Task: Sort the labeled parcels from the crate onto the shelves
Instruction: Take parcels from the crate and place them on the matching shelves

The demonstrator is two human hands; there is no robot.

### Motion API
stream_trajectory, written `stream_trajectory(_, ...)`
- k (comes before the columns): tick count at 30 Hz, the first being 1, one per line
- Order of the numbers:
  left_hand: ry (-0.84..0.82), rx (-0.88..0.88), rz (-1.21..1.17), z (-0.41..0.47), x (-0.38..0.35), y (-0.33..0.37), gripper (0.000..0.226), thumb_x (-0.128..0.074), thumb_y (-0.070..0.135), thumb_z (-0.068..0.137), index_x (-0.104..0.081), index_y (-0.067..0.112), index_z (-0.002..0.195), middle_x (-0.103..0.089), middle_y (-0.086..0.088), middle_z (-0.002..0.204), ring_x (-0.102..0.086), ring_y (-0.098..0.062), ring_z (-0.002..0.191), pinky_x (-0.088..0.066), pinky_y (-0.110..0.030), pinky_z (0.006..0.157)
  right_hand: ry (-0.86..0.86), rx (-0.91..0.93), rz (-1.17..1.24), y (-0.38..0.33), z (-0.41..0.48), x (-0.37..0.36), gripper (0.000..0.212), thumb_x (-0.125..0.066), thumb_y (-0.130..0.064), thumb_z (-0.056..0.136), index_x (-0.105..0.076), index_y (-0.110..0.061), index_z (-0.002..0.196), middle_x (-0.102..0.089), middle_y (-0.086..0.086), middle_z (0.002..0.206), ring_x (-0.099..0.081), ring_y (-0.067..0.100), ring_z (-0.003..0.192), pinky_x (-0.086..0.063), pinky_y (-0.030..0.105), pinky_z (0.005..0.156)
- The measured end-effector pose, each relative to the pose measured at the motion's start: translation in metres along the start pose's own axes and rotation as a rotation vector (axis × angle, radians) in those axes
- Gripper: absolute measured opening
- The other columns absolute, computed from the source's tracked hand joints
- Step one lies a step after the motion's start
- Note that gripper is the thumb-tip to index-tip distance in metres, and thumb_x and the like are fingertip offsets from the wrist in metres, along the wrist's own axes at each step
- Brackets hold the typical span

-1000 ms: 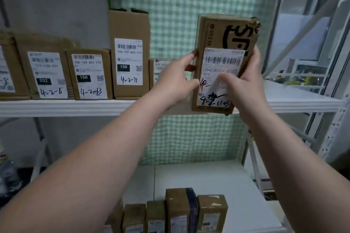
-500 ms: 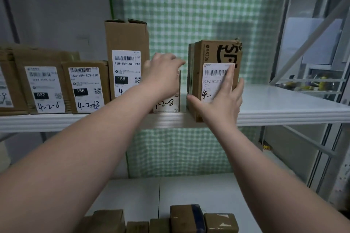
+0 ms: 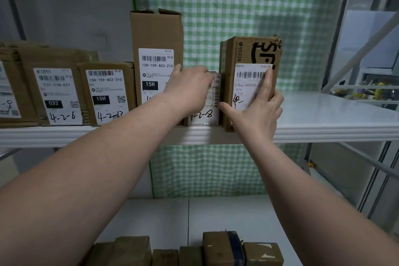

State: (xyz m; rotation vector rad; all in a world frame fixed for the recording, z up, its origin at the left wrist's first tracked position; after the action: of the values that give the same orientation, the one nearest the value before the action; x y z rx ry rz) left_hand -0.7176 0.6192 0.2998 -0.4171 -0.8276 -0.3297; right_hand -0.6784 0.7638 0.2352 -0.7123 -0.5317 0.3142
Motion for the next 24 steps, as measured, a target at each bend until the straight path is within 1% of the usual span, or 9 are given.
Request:
stream_trajectory(4,-0.023,-0.005,-0.003,-0.003,-0.003,-0.001,0.044,-0.053,0.017,0.091,-0.048,0.021,0.134,-0.048,-0.001,0.134,-0.043,-0.024,0.127,-0.016,-0.052,0.114,0.184,-0.017,0.104,0.016,-0.003,0.022,0.085,-0.056,-0.061,0.086,-0.015,-0.031,0.154,-0.028,0.014,0.149,-0.029,0.031,0.134,-0.030,0.049,0.109)
stream_trajectory(6,0.001,0.006,0.007,-0.006,-0.001,0.000,0.055,-0.053,0.029,0.093,-0.036,0.023,0.144,-0.033,-0.004,0.150,-0.024,-0.027,0.141,-0.009,-0.055,0.115,0.287,0.023,0.101,0.026,-0.006,0.036,0.073,-0.048,-0.054,0.093,-0.019,-0.027,0.154,-0.028,0.014,0.151,-0.027,0.031,0.137,-0.025,0.053,0.112)
stream_trajectory(8,0.162,-0.033,0.060,-0.016,0.013,0.010,0.067,-0.049,0.039,0.094,-0.019,0.024,0.151,-0.011,-0.006,0.160,-0.004,-0.029,0.148,-0.001,-0.057,0.115,0.297,0.146,0.013,0.029,-0.013,0.038,0.069,-0.045,-0.048,0.095,-0.020,-0.022,0.155,-0.024,0.014,0.156,-0.023,0.030,0.141,-0.015,0.054,0.117)
stream_trajectory(10,0.403,-0.234,0.168,-0.034,0.023,0.045,0.069,-0.039,0.045,0.094,-0.012,0.020,0.153,-0.008,-0.010,0.160,-0.006,-0.031,0.147,-0.001,-0.059,0.114,0.264,0.250,-0.059,0.037,-0.022,0.033,0.065,-0.043,-0.040,0.096,-0.023,-0.017,0.154,-0.025,0.015,0.157,-0.022,0.029,0.142,-0.012,0.057,0.117)
stream_trajectory(11,0.455,-0.376,0.221,-0.045,0.014,0.068,0.069,-0.033,0.046,0.094,-0.009,0.018,0.152,-0.009,-0.010,0.160,-0.007,-0.030,0.146,0.000,-0.059,0.113,0.264,0.255,-0.065,0.045,-0.025,0.033,0.064,-0.042,-0.036,0.096,-0.025,-0.014,0.153,-0.026,0.016,0.156,-0.024,0.029,0.141,-0.014,0.058,0.116)
stream_trajectory(13,0.419,-0.586,0.320,-0.060,-0.021,0.105,0.065,-0.025,0.045,0.095,-0.010,0.016,0.152,-0.013,-0.007,0.160,-0.009,-0.027,0.147,0.005,-0.056,0.112,0.277,0.191,-0.048,0.067,-0.029,0.036,0.063,-0.042,-0.026,0.093,-0.027,-0.011,0.152,-0.031,0.016,0.154,-0.027,0.030,0.140,-0.016,0.058,0.116)
stream_trajectory(17,0.293,-0.605,0.522,-0.061,-0.082,0.132,0.072,-0.028,0.050,0.092,-0.008,0.016,0.153,-0.011,-0.003,0.161,-0.010,-0.020,0.148,0.011,-0.054,0.111,0.182,0.086,-0.069,0.095,-0.031,0.032,0.068,-0.039,-0.014,0.081,-0.033,-0.006,0.149,-0.041,0.016,0.148,-0.031,0.033,0.140,-0.019,0.050,0.117)
stream_trajectory(21,0.262,-0.599,0.530,-0.050,-0.101,0.132,0.074,-0.031,0.054,0.091,-0.009,0.020,0.153,-0.008,-0.002,0.161,-0.008,-0.021,0.148,0.012,-0.054,0.112,0.002,0.122,-0.152,0.097,-0.025,0.019,0.061,-0.044,-0.001,0.088,-0.035,-0.007,0.148,-0.044,0.012,0.148,-0.026,0.032,0.143,-0.018,0.040,0.117)
stream_trajectory(24,0.279,-0.575,0.486,-0.044,-0.102,0.128,0.073,-0.032,0.053,0.090,-0.016,0.020,0.152,-0.013,-0.001,0.161,-0.013,-0.021,0.148,0.006,-0.054,0.113,-0.116,0.187,-0.143,0.088,-0.020,0.004,0.056,-0.041,-0.001,0.087,-0.046,-0.011,0.142,-0.058,0.011,0.133,-0.037,0.033,0.134,-0.026,0.036,0.109)
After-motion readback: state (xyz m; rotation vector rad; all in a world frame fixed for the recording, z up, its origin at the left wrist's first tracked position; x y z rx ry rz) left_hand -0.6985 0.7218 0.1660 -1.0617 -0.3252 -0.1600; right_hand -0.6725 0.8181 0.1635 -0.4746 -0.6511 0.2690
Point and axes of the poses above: each hand's wrist, its own z-axis towards the middle knuckle, its own x-axis out of the back of the hand, y = z × x, the point moved 10 cm from there along z, towards the middle knuckle
